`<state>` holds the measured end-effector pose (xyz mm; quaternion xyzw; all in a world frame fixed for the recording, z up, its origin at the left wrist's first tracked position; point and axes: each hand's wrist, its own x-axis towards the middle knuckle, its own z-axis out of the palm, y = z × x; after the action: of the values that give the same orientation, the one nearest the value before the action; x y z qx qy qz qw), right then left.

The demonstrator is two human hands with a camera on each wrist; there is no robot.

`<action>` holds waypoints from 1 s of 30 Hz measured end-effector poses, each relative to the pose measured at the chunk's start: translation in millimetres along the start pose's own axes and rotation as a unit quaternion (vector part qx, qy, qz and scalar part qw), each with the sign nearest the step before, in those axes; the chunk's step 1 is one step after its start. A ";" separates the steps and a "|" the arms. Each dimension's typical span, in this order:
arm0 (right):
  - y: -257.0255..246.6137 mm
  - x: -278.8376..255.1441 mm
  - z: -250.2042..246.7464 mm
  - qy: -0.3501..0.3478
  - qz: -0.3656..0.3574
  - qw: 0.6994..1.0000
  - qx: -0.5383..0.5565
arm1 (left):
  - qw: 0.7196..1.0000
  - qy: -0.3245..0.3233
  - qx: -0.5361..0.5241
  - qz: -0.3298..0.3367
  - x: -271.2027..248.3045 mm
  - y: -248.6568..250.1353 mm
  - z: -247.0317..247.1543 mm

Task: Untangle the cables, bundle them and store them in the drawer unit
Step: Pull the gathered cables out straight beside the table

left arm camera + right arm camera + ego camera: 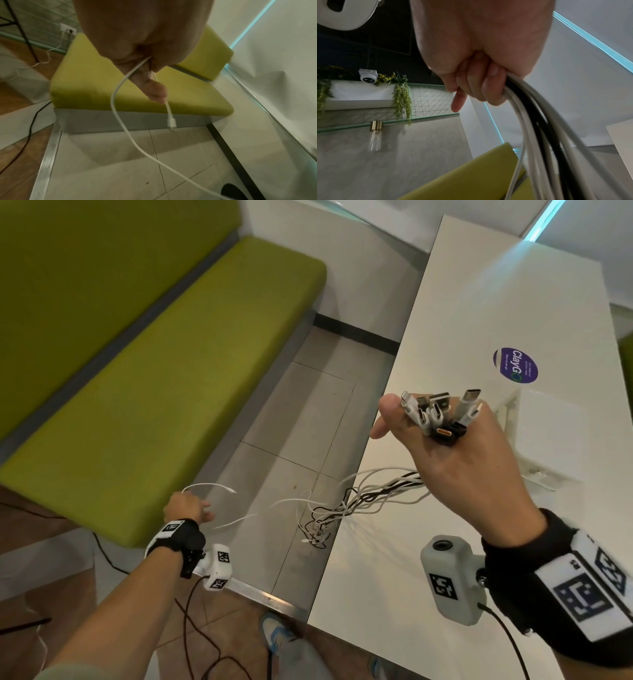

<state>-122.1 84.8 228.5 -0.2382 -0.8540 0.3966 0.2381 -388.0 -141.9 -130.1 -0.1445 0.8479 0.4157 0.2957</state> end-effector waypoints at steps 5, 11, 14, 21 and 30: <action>1.0 1.1 5.3 -0.011 0.003 1.000 -0.002 | 0.985 -0.028 -0.159 -0.055 2.3 -2.3 6.7; 3.6 1.8 8.3 -0.016 0.006 1.000 0.004 | 0.901 0.037 -0.410 -0.140 -16.3 -1.9 22.4; 4.8 3.5 9.5 -0.014 0.004 1.000 0.003 | 0.922 0.010 -0.359 -0.142 -24.6 -11.4 31.7; 2.9 5.0 13.9 -0.030 0.005 0.999 0.009 | 0.961 -0.132 -0.127 -0.209 -32.7 -33.1 58.3; -0.3 4.9 23.4 -0.042 -0.003 0.999 0.003 | 0.928 -0.240 0.284 0.028 -65.5 -9.9 60.1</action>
<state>-139.8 74.3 216.4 -0.2181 -0.8628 0.4082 0.2035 -308.9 -100.4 -124.3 0.0734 0.8377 0.1873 0.5077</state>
